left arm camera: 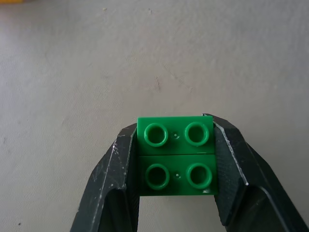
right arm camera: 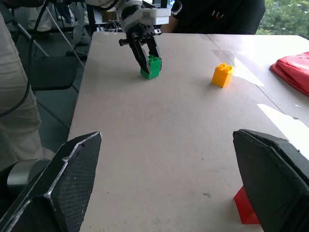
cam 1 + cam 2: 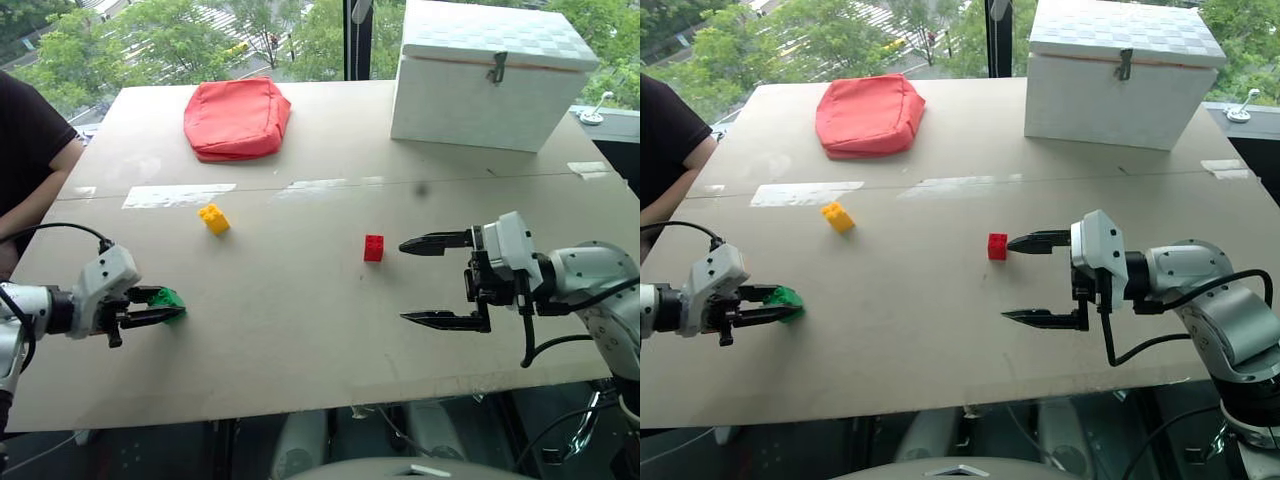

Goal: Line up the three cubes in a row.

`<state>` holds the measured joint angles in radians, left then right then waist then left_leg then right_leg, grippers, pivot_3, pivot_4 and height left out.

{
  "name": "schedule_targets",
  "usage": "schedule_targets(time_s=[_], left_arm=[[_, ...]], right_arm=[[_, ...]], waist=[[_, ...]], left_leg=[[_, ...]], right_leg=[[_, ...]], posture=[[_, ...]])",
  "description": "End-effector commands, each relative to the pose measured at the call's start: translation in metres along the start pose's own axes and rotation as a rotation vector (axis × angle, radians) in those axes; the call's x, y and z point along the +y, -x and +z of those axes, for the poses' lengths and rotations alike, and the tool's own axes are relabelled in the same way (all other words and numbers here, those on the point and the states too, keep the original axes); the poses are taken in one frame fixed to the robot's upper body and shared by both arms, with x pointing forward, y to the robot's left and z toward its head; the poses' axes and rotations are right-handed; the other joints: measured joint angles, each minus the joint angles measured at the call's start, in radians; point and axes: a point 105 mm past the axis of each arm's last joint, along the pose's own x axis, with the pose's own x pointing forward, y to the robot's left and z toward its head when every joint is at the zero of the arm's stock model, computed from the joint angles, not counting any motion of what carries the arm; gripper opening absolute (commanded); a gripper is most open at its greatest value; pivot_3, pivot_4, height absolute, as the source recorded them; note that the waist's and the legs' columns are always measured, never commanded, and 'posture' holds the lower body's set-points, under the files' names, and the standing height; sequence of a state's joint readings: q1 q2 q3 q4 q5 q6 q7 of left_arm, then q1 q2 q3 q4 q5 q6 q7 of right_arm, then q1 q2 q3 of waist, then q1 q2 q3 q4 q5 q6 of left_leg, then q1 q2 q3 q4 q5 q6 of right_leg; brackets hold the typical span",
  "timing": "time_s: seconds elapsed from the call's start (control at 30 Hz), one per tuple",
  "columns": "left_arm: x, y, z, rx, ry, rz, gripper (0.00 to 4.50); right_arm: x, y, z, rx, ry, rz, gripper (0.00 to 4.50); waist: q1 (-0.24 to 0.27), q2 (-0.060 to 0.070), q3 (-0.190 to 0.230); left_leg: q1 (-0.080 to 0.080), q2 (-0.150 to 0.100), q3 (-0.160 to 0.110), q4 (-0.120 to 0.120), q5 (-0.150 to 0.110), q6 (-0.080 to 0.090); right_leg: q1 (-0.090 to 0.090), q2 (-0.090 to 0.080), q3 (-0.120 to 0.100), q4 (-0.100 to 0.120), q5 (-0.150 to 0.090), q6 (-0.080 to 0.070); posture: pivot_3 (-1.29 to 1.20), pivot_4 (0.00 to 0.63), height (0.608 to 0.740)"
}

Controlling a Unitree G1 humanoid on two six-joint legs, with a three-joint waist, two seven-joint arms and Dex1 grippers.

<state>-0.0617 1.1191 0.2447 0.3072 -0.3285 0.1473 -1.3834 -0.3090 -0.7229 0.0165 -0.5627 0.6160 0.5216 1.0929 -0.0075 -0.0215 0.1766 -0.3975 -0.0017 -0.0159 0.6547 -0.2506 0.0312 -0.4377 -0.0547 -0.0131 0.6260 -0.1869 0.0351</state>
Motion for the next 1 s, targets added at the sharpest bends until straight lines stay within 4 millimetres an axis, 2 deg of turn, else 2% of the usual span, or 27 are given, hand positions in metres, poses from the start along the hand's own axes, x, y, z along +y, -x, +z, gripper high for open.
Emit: schedule_targets(time_s=[0.03,0.17,0.27,0.5,0.77,1.0], left_arm=[[0.000,-0.009,0.049,-0.139,-0.102,-0.042,1.34],[-0.009,-0.043,0.087,-0.165,-0.212,-0.138,1.34],[-0.016,-0.076,0.117,-0.206,-0.263,-0.227,1.34],[-0.019,-0.130,0.153,-0.181,-0.379,-0.353,1.34],[-0.019,-0.158,0.170,-0.131,-0.478,-0.437,1.34],[-0.017,-0.170,0.175,-0.115,-0.519,-0.455,1.34]], right_arm=[[-0.002,0.007,0.010,-0.012,0.044,-0.060,4.50],[-0.011,0.013,0.010,-0.028,0.007,-0.191,4.50],[-0.007,0.024,-0.004,0.021,-0.009,-0.242,4.50],[0.000,0.039,-0.012,0.070,-0.019,-0.337,4.50],[0.007,0.047,-0.014,0.097,-0.025,-0.409,4.50],[0.016,0.050,-0.015,0.115,-0.030,-0.416,4.50]], waist=[[0.012,0.000,0.000],[0.023,-0.002,-0.001],[0.026,-0.002,-0.001],[0.014,-0.003,-0.001],[0.017,-0.003,-0.001],[0.021,-0.003,-0.001]], left_leg=[[0.000,0.000,0.000,0.000,0.000,0.000],[-0.001,-0.001,0.005,0.002,0.000,0.000],[-0.001,-0.002,0.005,0.005,0.000,0.000],[-0.001,-0.003,0.007,0.014,-0.002,0.004],[-0.002,-0.003,0.007,0.014,-0.002,0.004],[-0.002,-0.003,0.007,0.015,-0.003,0.005]], right_leg=[[0.000,0.000,0.000,0.000,0.000,0.000],[0.001,0.000,0.000,0.000,0.004,0.001],[0.003,0.001,0.000,0.000,0.004,0.001],[0.006,0.004,0.003,0.001,0.003,0.006],[0.006,0.005,0.004,0.001,0.003,0.007],[0.006,0.005,0.004,0.001,0.003,0.007]], posture=[[0.00,0.150,0.740],[0.00,0.150,0.740],[0.00,0.150,0.740],[0.00,0.150,0.740],[0.00,0.150,0.740],[0.00,0.150,0.740]])
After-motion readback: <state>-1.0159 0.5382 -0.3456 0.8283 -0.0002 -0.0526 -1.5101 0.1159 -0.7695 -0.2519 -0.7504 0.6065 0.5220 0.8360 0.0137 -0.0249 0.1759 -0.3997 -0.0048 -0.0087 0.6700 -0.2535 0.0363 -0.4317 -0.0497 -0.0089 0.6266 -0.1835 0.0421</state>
